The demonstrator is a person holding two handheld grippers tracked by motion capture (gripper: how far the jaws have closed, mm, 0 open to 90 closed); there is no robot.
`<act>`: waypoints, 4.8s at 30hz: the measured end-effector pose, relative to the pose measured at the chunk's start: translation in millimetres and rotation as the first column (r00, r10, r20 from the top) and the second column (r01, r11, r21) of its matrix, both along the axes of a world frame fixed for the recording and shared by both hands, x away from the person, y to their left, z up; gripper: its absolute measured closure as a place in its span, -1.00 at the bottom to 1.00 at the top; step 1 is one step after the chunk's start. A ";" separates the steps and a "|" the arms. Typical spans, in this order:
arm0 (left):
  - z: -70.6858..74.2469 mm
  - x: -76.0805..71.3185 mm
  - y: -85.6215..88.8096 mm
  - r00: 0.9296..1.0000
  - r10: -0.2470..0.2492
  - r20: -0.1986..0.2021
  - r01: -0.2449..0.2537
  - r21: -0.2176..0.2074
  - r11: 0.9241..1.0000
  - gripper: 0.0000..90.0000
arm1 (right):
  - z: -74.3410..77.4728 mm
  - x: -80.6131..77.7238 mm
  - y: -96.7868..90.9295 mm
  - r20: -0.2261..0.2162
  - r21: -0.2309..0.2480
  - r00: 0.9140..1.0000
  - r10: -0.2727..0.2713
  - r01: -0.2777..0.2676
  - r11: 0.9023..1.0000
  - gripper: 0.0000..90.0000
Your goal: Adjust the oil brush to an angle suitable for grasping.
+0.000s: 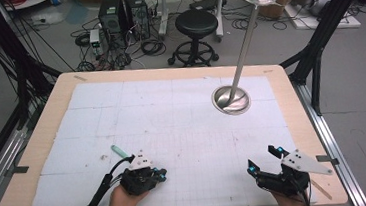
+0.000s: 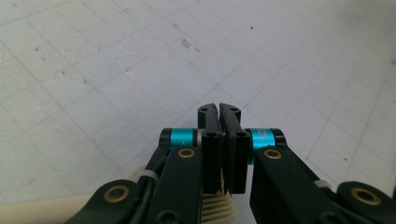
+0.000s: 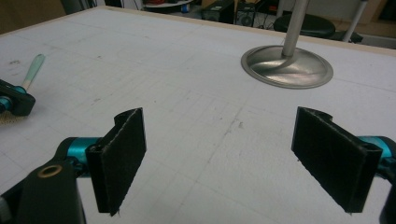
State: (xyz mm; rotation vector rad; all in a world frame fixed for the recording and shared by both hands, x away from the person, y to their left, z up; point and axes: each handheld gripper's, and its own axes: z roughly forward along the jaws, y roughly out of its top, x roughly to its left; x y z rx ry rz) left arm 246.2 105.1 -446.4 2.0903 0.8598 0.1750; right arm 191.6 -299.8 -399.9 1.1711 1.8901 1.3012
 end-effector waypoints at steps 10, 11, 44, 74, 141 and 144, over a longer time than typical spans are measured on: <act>7.9 -10.8 22.4 1.000 -0.011 -0.010 0.012 0.050 0.999 0.99 | -0.2 0.2 -0.7 -0.001 0.003 1.000 -0.002 0.002 1.000 -0.62; 7.9 -10.8 22.4 1.000 -0.011 -0.010 0.012 0.050 0.999 0.99 | -0.2 0.2 -0.7 -0.001 0.003 1.000 -0.002 0.002 1.000 -0.62; 5.8 51.1 97.8 0.925 0.379 0.019 -0.379 0.073 0.922 0.91 | -1.0 0.0 -2.6 -0.008 0.011 1.000 -0.014 0.014 1.000 -0.62; 13.3 35.8 22.8 0.988 0.152 0.011 -0.152 0.022 0.988 0.89 | 0.1 -1.3 -5.3 -0.005 0.030 1.000 -0.016 0.016 0.999 -0.62; 35.0 -11.2 157.8 0.914 0.315 0.256 -0.215 -0.354 0.910 -0.49 | 2.4 -1.0 7.4 0.029 0.013 1.000 0.007 -0.007 1.000 -0.62; 34.1 -14.3 158.8 0.914 0.310 0.262 -0.211 -0.347 0.914 -0.49 | 3.4 -0.5 8.4 0.039 0.011 0.999 -0.004 0.003 1.000 -0.62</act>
